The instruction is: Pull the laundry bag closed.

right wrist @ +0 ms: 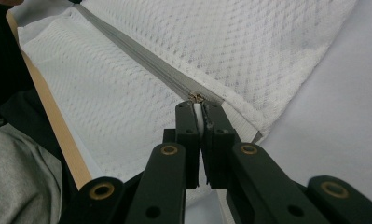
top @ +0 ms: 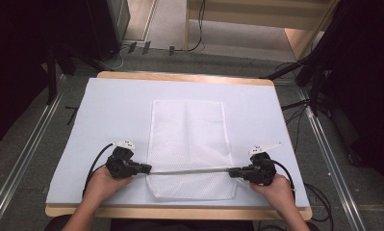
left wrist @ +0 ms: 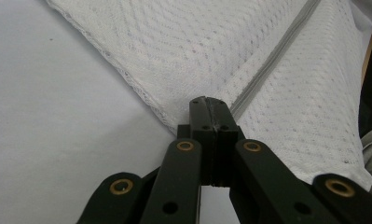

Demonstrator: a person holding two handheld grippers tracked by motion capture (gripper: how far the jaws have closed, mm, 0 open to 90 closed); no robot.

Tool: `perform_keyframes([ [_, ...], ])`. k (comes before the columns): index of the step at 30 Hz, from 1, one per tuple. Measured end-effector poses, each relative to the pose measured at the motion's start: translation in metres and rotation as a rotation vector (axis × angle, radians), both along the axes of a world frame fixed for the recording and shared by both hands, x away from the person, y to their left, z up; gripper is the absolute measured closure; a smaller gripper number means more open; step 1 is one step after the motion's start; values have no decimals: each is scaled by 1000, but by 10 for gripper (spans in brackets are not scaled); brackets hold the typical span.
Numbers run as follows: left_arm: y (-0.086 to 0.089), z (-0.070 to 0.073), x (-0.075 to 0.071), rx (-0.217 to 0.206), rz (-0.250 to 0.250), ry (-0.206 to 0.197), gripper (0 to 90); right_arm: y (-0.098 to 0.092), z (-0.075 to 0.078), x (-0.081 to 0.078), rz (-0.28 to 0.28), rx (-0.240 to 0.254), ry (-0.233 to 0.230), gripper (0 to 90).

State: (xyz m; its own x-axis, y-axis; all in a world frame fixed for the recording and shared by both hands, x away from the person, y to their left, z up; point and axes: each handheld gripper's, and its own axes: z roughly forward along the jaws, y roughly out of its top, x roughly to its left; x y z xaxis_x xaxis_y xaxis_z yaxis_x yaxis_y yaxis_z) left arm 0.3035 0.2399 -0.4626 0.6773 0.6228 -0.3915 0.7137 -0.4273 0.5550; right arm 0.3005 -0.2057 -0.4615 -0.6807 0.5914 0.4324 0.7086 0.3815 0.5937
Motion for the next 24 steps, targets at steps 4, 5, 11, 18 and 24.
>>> perform_keyframes([
  [4, 0, 0, 0, -2, -3, 2, 900, 0, 0, 0, 13, -3, 0, 882],
  [5, 0, 0, 0, 0, -6, 0, 900, -1, 1, 0, 14, -3, 0, 882],
  [11, 0, 1, 0, 6, -16, -3, 900, -6, 0, 0, 10, -15, 4, 882],
  [18, 0, 0, 1, 3, -7, 1, 900, -10, 0, 0, 17, -15, 6, 882],
  [24, 0, 0, 1, 3, -8, 1, 900, -11, 1, -1, 19, -6, 3, 882],
])
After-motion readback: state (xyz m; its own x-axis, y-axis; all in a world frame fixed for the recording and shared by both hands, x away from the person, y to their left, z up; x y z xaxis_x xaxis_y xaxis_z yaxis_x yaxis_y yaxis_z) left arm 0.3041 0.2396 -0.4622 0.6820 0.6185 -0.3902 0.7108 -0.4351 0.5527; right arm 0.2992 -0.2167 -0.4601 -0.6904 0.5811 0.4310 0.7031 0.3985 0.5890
